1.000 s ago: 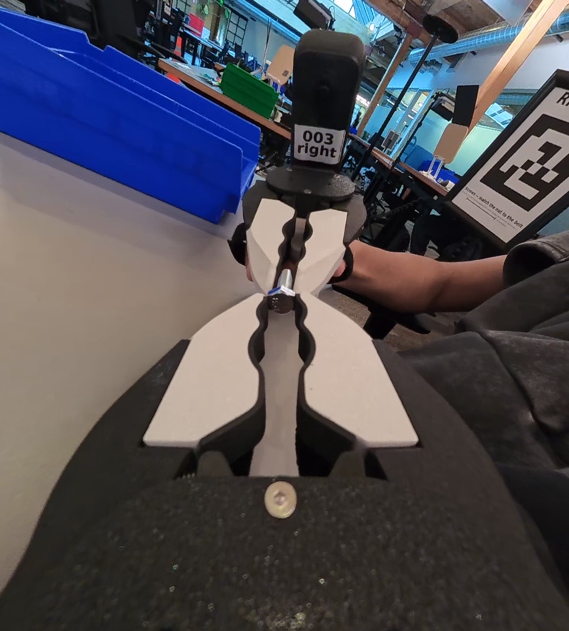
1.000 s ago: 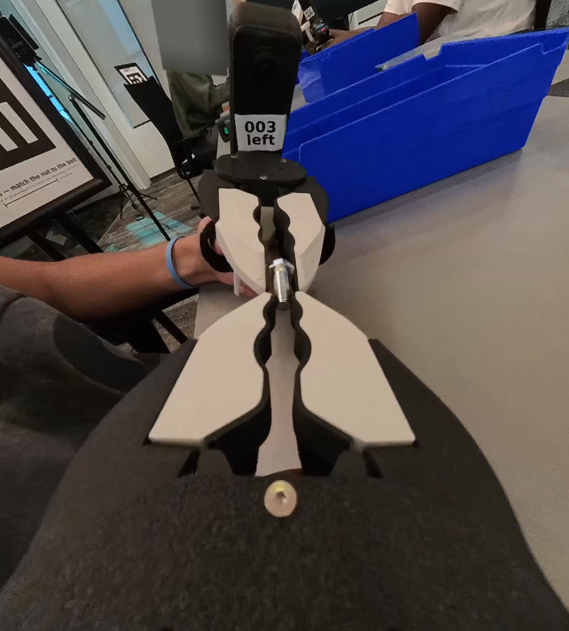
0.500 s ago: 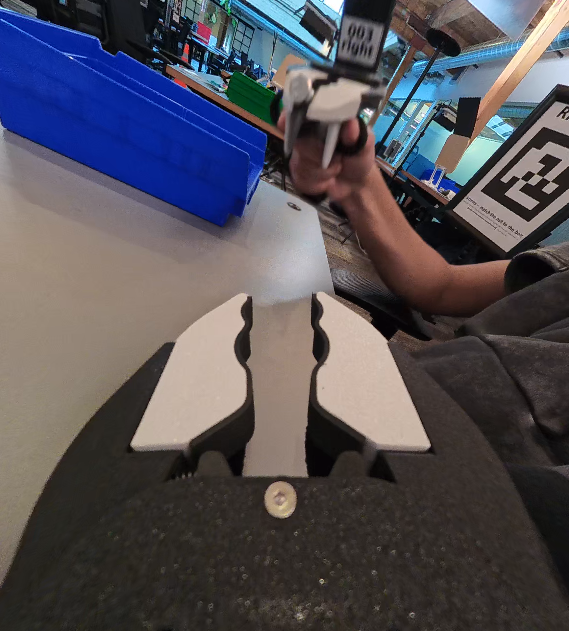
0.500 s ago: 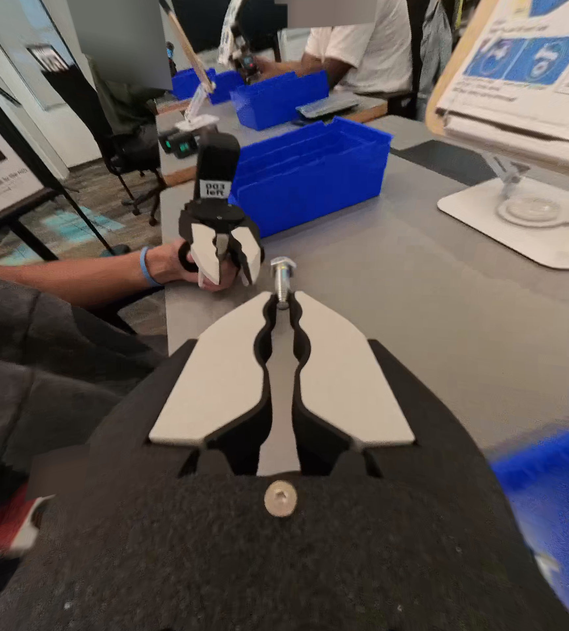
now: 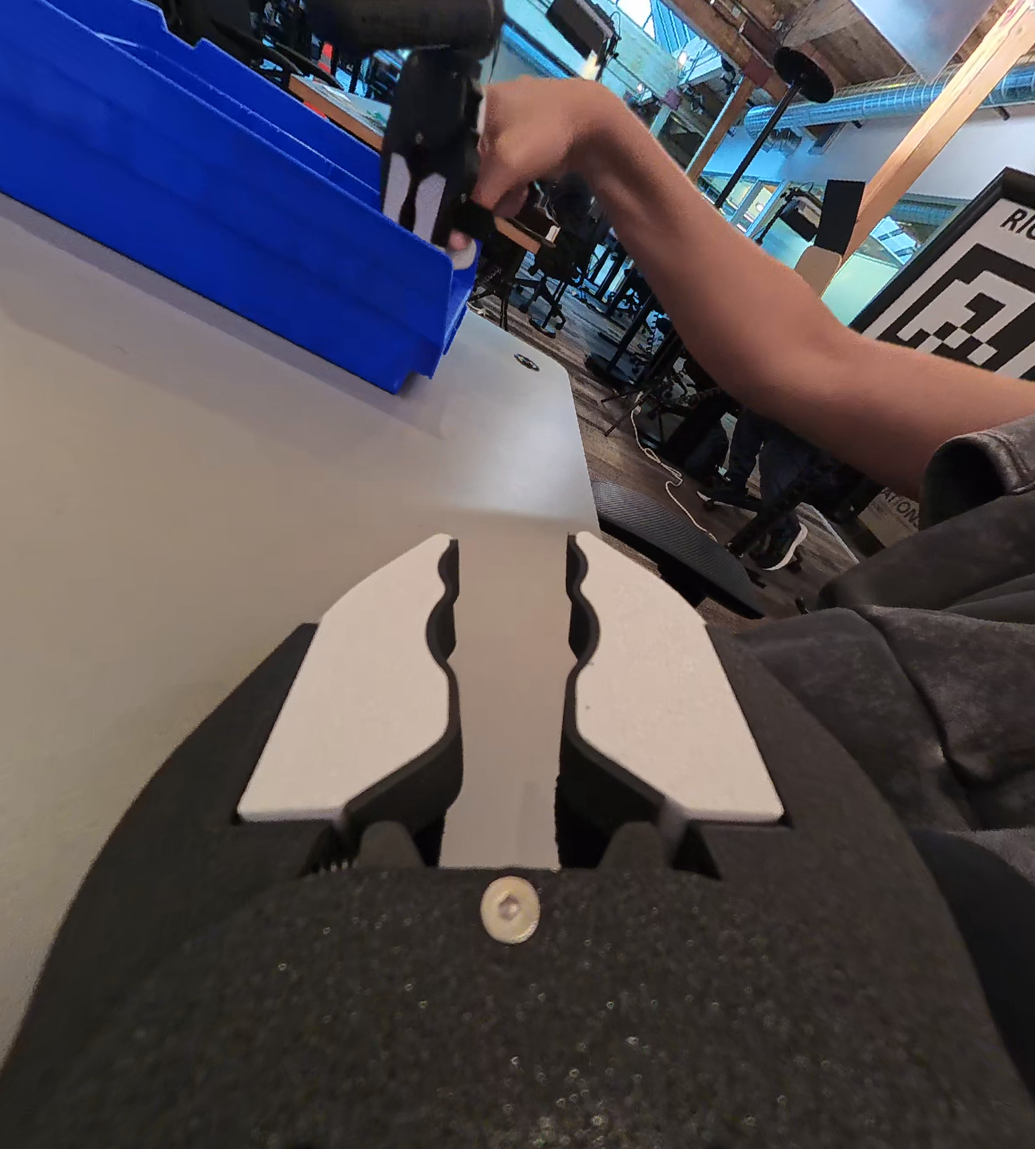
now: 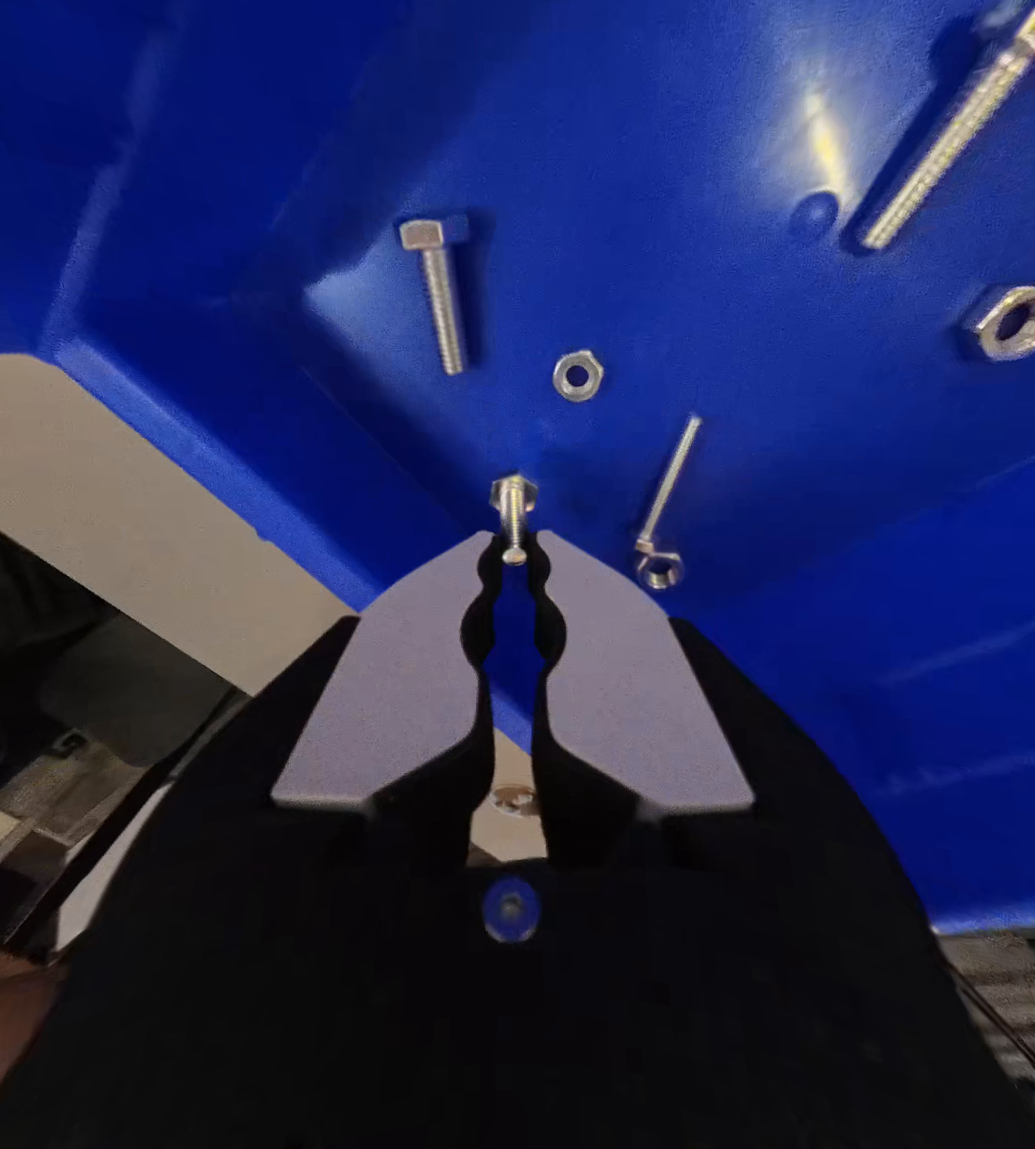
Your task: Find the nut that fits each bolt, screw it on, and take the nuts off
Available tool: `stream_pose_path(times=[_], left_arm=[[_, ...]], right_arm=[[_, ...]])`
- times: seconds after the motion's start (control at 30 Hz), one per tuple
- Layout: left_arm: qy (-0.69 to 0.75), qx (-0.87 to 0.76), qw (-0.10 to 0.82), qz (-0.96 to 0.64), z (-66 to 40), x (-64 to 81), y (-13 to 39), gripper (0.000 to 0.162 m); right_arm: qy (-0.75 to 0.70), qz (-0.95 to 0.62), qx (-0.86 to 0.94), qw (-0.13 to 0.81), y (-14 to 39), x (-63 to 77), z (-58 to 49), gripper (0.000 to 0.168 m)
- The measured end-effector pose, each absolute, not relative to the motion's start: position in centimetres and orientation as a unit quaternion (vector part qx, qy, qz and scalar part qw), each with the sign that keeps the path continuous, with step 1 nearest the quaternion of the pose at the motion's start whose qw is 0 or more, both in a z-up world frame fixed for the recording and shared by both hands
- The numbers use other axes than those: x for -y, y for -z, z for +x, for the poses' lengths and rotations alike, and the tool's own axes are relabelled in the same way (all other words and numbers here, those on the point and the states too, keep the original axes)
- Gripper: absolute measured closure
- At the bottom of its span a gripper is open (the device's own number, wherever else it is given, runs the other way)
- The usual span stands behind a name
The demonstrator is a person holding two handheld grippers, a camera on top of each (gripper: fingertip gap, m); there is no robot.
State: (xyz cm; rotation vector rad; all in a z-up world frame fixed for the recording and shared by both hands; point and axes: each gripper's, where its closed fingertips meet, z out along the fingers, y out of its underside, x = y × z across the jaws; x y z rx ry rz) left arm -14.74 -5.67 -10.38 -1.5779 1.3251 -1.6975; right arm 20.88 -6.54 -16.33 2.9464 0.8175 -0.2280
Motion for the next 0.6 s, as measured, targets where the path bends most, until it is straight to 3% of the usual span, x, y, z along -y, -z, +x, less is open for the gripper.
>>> stream_pose_path(times=[0.13,0.33,0.47,0.6], left_arm=[[0.618,-0.486,0.226,-0.575,-14.7,5.9,10.5,0.130],[0.617,-0.486,0.224,-0.577,-14.7,5.9,10.6,0.130],[0.616,-0.482,0.222,-0.582,-14.6,5.7,10.7,0.130],[0.613,-0.480,0.220,-0.587,-14.5,5.6,10.8,0.130]], right_arm=[[0.169,0.957,-0.232,0.052,17.0,7.0,19.2,0.160],[0.126,0.968,-0.217,0.015,15.4,7.1,21.3,0.148],[0.048,0.948,-0.264,-0.172,8.5,5.2,17.7,0.141],[0.136,0.825,-0.343,-0.428,2.0,5.6,4.4,0.143]])
